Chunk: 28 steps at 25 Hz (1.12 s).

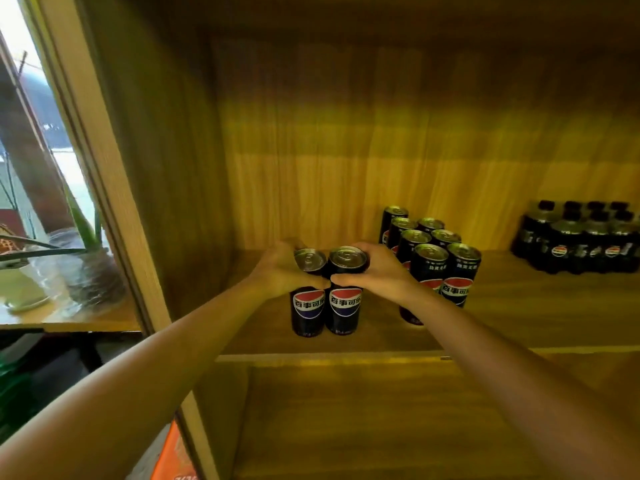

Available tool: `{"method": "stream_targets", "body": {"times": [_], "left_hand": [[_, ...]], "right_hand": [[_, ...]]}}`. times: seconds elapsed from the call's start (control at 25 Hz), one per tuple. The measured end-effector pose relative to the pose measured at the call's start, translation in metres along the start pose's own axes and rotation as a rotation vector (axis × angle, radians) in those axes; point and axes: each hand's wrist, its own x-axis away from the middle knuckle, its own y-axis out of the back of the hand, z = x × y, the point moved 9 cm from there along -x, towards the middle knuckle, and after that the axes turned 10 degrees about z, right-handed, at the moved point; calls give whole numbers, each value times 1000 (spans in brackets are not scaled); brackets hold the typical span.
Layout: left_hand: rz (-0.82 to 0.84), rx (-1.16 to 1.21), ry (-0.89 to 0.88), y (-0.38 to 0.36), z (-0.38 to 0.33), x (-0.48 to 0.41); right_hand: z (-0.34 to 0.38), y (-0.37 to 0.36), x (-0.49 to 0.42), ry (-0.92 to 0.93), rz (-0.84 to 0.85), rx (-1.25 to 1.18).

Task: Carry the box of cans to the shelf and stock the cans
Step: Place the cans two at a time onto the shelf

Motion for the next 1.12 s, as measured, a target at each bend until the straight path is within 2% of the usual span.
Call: {"method": "stream_targets", "body": {"times": [0.48, 0.72, 0.76, 0.84, 0.96, 1.0, 1.12], "left_hand": [[14, 98, -8, -8, 12, -44], [-89, 285, -45, -20, 38, -38], [-79, 310, -36, -30, 51, -34], [-33, 190, 5, -54, 80, -25], [1, -328, 92, -78, 104, -23], [-27, -419, 91, -81, 104, -24], [-90, -415, 85, -81, 102, -27]], "right_hand": [[-37, 4, -38, -34, -14, -70], [-59, -10, -25, -60, -78, -260], [-62, -17, -18, -56, -74, -212], [-72, -35, -3, -88, -40, -50], [-99, -59, 11, -225, -52, 170], [-106, -61, 12, -265, -79, 239], [-116, -56, 7, -294, -163, 399]]}}
